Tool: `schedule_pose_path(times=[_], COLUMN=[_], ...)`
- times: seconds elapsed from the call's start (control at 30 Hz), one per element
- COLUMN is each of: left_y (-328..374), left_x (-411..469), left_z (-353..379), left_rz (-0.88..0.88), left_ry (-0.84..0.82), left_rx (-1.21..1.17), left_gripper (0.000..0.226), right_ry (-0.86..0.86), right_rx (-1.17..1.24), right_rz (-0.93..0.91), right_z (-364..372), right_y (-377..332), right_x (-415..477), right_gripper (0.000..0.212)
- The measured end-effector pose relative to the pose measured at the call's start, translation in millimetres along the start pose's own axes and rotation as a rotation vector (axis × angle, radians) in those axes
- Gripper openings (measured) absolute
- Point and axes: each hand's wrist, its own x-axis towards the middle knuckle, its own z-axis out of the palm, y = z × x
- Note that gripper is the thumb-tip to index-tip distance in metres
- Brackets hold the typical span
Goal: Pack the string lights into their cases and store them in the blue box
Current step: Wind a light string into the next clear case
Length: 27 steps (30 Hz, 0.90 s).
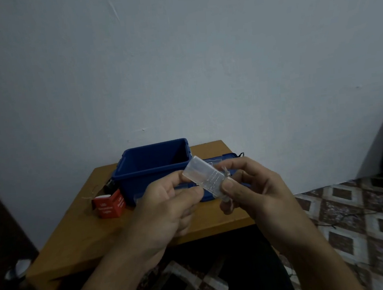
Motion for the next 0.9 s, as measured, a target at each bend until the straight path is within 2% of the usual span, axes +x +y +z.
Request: schedule_pose_path(times=[0.23,0.43,0.6,0.77,0.9], left_y=[-1,-7,-11,-15,-10], left_x=[3,7,15,21,24], left_z=[-8,-17,-33,-52,-52], left_rz=[-0.078,-0.118,-0.159,-0.189,-0.191], left_ry=[-0.075,-0.136,-0.24,-0.464,-0.526], left_rx=[-0.014,0.051,0.136,-0.05,0.168], left_gripper=[0.028,0.027,0.026,0.03,0.042], right_ry=[0.061,0.027,-0.077,-0.231,-0.377], right_rx=[0.137,0.224,0.301,0.376,0.364], right_rz=[0.034,0.062,0.105,0.104,0.119], right_z=[-3,-4,-6,-9,-9], right_y=[0,-4,-3,-4,-7], right_x=[2,1,0,-1,-4], right_gripper=[0.025,0.031,0.03,0.029,0.023])
